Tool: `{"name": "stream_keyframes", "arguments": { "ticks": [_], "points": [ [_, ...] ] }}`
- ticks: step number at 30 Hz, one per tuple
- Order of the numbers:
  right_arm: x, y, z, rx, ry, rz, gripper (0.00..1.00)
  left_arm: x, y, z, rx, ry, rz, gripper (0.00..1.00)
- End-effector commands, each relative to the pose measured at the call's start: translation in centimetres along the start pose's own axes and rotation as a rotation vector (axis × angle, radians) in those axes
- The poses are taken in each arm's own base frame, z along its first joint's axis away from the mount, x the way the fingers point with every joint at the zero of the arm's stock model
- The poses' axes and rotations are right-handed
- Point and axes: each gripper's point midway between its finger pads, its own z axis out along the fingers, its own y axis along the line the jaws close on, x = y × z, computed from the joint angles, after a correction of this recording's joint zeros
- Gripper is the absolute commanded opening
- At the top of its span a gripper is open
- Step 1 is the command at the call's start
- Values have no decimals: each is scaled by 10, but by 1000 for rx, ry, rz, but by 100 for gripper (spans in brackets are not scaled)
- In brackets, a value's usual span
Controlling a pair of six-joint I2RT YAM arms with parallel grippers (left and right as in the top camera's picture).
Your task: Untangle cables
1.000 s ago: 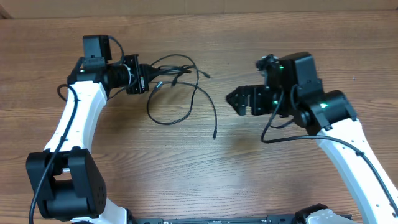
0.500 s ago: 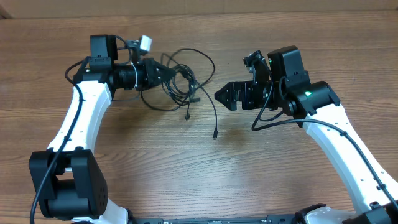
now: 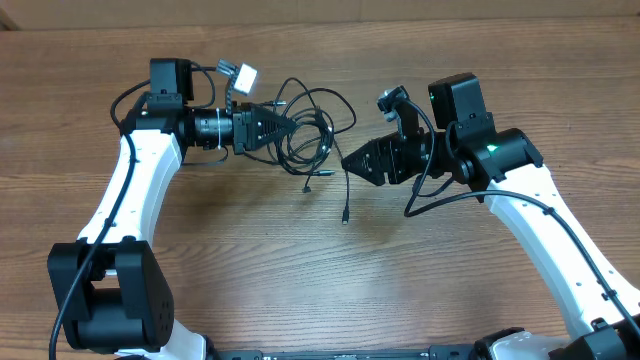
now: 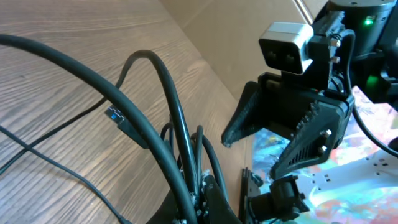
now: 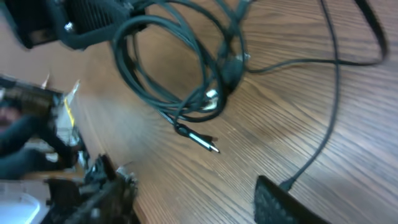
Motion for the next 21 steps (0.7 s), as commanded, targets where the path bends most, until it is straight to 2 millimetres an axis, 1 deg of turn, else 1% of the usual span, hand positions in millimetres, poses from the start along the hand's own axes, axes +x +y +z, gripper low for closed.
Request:
{"name": "stream_keyframes", "arguments": {
  "ticks": [1, 3, 4, 5, 6, 7, 9, 11, 13, 16, 18, 21],
  "points": [
    [5, 12, 4, -56, 20, -19, 57, -8, -17, -1, 48, -13, 55, 4],
    [11, 16, 7, -61, 46, -12, 59, -10, -8, -1, -1, -12, -27, 4],
    [16, 18, 9, -63, 64, -7, 64, -12, 4, -2, -65, -18, -132, 5],
    [20, 19, 11, -57, 79, -5, 71, -14, 19, -4, -152, -34, -271, 4],
    [24, 19, 14, -40, 97, -11, 73, -13, 35, -7, -245, -63, -425, 4],
    [27, 18, 16, -21, 107, -26, 73, -12, 46, -10, -308, -93, -553, 4],
    [33, 8, 25, 70, 122, -65, 75, -12, 59, -15, -376, -150, -754, 4],
    [37, 0, 33, 142, 124, -96, 74, -14, 60, -15, -378, -179, -845, 4],
    [40, 0, 42, 157, 117, -111, 73, -14, 60, -15, -372, -196, -923, 4],
    [40, 3, 54, 140, 92, -87, 62, -14, 60, -15, -362, -214, -1024, 4],
    [36, -1, 63, 157, 61, -74, 56, -13, 58, -14, -352, -212, -1051, 4],
    [29, -10, 72, 204, 16, -92, 54, -6, 57, -12, -359, -193, -1092, 4]
  ]
}}
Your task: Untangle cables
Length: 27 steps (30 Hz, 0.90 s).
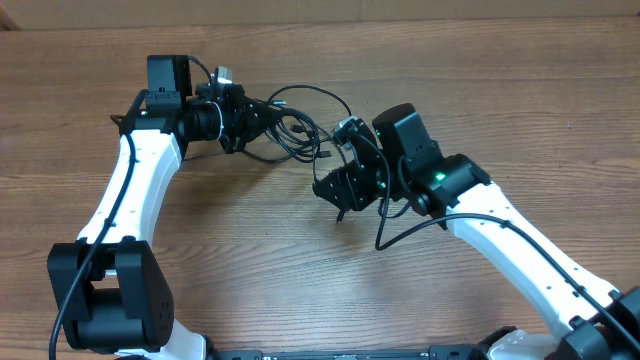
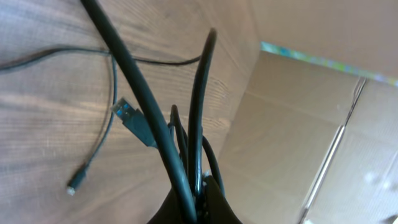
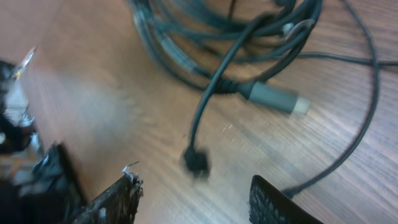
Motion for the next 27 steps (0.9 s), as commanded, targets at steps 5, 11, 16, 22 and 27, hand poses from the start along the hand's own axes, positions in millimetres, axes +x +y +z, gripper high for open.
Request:
{"name": "stream_keyframes", "arguments": {
  "ticks": [5, 11, 16, 22, 27],
  "points": [
    [-6, -7, 19, 36, -40, 9, 50, 9, -7, 1, -10, 6, -76, 4],
    [-14, 6, 18, -37, -65, 89, 4, 12, -7, 7, -29, 5, 126, 4],
    [3, 18, 17, -117, 19, 202, 4, 7, -2, 8, -63, -21, 340, 4],
    [31, 13, -1, -108, 168, 333, 4, -3, 4, 7, -120, -60, 563, 4],
    [28, -6, -16, -78, 163, 405, 4, 17, -9, 13, -28, 24, 760, 4]
  ]
}}
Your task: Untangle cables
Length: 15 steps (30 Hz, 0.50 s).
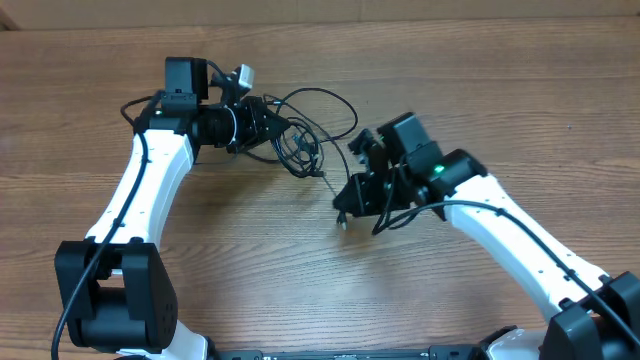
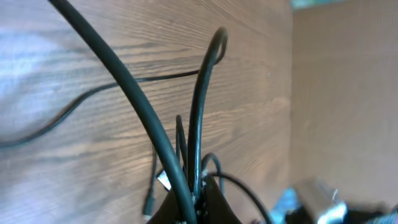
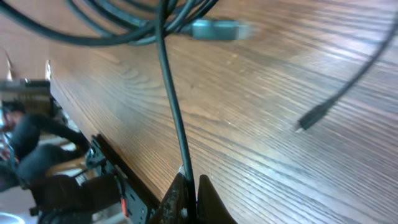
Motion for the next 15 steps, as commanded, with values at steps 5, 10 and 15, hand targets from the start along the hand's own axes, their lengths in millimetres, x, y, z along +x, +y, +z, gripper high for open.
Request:
{"name": "stream_keyframes", "arguments": {
  "ticks": [5, 10, 15],
  "points": [
    [-35, 13, -18, -62, -120, -47, 4, 18, -46, 9, 149, 56, 325, 4],
    [-51, 20, -20, -72, -189, -104, 4, 35, -64, 24, 177, 105, 378, 4],
    [-65, -1, -22, 58, -257, -95, 4, 50, -86, 27, 282, 146, 432, 4]
  ]
}}
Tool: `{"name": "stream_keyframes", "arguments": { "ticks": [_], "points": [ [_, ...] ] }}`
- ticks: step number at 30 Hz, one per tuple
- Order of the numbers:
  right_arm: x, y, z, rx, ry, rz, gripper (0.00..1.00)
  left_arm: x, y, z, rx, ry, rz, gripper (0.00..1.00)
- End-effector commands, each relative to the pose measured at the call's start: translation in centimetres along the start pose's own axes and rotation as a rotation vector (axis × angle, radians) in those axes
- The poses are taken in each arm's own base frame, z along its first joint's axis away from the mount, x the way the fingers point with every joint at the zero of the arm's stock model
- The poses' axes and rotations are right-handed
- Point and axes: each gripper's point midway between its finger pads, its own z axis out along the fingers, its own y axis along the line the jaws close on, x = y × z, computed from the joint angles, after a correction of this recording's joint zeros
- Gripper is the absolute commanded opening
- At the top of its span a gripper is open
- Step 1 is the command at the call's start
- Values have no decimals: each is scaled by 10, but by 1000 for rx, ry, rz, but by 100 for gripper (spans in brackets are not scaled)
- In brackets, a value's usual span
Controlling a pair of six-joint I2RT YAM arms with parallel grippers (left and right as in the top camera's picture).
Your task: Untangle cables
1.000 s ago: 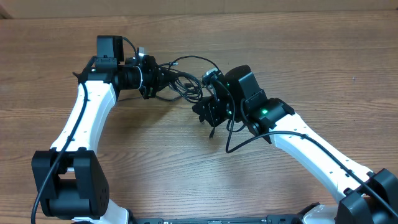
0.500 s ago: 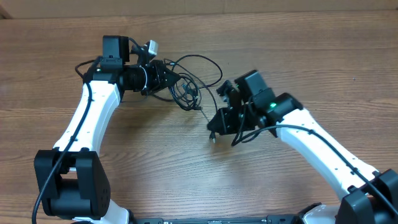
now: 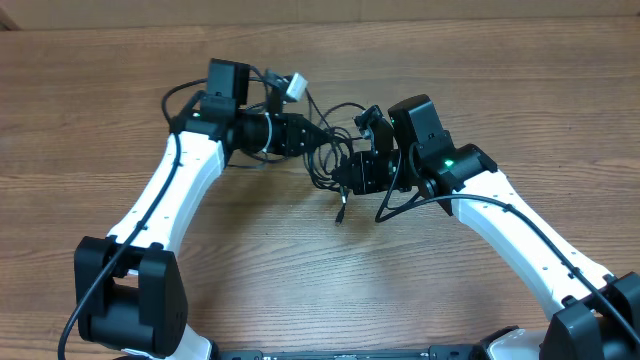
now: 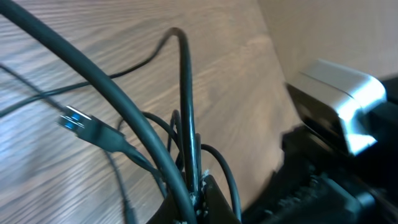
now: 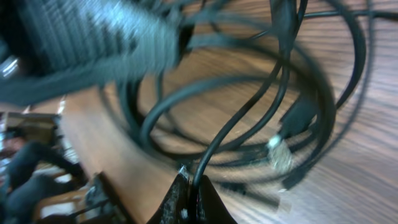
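Observation:
A tangle of black cables (image 3: pixel 330 150) lies between my two arms on the wooden table. My left gripper (image 3: pixel 305 135) is shut on several strands of the bundle (image 4: pixel 186 143), which rise from its jaws. A blue-tipped USB plug (image 4: pixel 78 121) hangs beside them. My right gripper (image 3: pixel 345 170) is shut on one thin black cable (image 5: pixel 249 124) that runs up into the coil (image 5: pixel 236 87). A loose cable end (image 3: pixel 341 212) dangles onto the table below the right gripper. The two grippers are close together, almost facing.
The wooden table (image 3: pixel 300 290) stretches around both arms. The left arm's white wrist camera (image 3: pixel 294 86) sits above the bundle. A cardboard wall (image 4: pixel 348 31) runs along the back.
Both arms shifted right and toward each other. My left gripper carried the bundle rightward. My right gripper, still shut on the thin cable, rose up against the coil.
At first my left gripper held the bundle at upper left while my right gripper hovered open beside it. Then the right gripper was open low over the plugs. Later it was shut on one thin cable, pulled away from the bundle. Now both grippers meet at the coil.

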Motion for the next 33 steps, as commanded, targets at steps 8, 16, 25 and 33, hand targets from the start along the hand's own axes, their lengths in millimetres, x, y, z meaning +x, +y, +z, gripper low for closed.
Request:
{"name": "stream_keyframes", "arguments": {
  "ticks": [8, 16, 25, 33],
  "points": [
    [-36, -4, -9, 86, -141, -61, 4, 5, -63, -9, 313, 22, 150, 4],
    [-54, 5, -12, 48, -218, -47, 4, 17, -68, -7, 331, 61, 129, 4],
    [-69, 0, -18, 26, -276, 129, 4, 29, -62, 8, 249, 109, 115, 4],
    [-77, -12, -33, -58, -273, 367, 4, 29, -46, 11, 152, 110, 111, 4]
  ]
}}
